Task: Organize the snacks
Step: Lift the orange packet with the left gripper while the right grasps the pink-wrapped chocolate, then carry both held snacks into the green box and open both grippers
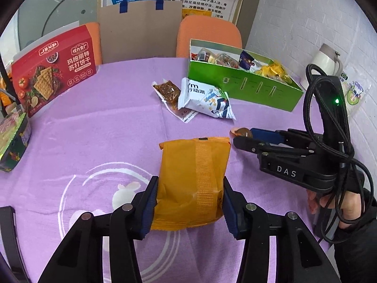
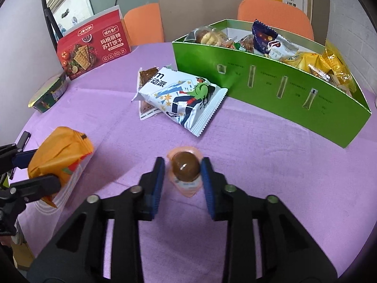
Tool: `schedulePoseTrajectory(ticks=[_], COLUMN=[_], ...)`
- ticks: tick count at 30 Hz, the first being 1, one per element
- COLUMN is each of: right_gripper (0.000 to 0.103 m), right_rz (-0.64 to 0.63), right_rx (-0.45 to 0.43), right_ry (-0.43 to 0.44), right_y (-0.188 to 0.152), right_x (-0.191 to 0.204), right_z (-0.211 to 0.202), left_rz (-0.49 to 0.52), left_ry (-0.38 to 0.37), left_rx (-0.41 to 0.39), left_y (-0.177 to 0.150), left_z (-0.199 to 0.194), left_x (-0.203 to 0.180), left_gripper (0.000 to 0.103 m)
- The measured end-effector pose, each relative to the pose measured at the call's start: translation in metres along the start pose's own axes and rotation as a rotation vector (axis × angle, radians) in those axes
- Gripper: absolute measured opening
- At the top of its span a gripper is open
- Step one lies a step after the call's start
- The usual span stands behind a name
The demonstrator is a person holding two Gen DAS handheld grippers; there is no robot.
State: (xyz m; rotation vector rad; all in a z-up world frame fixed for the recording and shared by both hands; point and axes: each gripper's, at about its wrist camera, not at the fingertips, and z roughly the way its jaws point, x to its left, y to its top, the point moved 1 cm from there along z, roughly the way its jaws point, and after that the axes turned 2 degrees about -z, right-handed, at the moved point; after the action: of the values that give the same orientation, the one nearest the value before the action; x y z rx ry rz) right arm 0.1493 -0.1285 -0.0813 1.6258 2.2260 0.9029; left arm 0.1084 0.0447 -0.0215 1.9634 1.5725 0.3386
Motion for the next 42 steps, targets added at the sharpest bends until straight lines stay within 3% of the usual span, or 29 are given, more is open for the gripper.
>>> schedulePoseTrajectory(ticks=[5, 10, 18, 27, 36, 38, 40, 41, 42], right_gripper=[0.028, 0.028, 0.028, 0.028, 0.029, 0.042, 0.077, 0.081, 0.082], right_rz=[0.045, 0.077, 0.088, 0.129, 0.115, 0.049, -0.003, -0.012, -0.012], right_rx=[-0.044, -0.154, -0.297, -0.343, -0.320, -0.320, -0.341, -0.354, -0.360], right_ry=[0.014, 0.019, -0.055, -0.138, -0.149, -0.187, -0.215, -0.221, -0.225], right_y=[-0.003, 0.011, 0.050, 0.088, 0.106, 0.106, 0.100, 0.098, 0.096], right_x=[-0.009, -0.022, -0.057, -0.107, -0.132, -0.126, -0.120, -0.120, -0.120], right_z=[-0.016, -0.057, -0.107, -0.098, -0.054, -0.049, -0.050, -0.051, -0.052], left_rz=[-0.036, -0.022, 0.032, 0.030, 0.049, 0.049, 0.049, 0.049, 0.047], left_ry=[-0.011, -0.031, -0.055, -0.065, -0.058, -0.049, -0.033, -0.018, -0.002], left_rx=[-0.034, -0.069, -0.149, -0.136, -0.100, -0.090, -0.094, -0.101, -0.115], left_y=[0.016, 0.041, 0.107, 0.178, 0.212, 0.217, 0.218, 0.217, 0.216], left_z=[-0.008, -0.013, -0.018, 0.029, 0.080, 0.091, 0.097, 0.099, 0.098], left_x=[0.006, -0.004, -0.035, -0.058, -0.069, -0.070, -0.069, -0.068, -0.067], left_gripper=[0.050, 0.050, 0.050, 0.050, 0.051, 0.054, 0.069, 0.084, 0.089])
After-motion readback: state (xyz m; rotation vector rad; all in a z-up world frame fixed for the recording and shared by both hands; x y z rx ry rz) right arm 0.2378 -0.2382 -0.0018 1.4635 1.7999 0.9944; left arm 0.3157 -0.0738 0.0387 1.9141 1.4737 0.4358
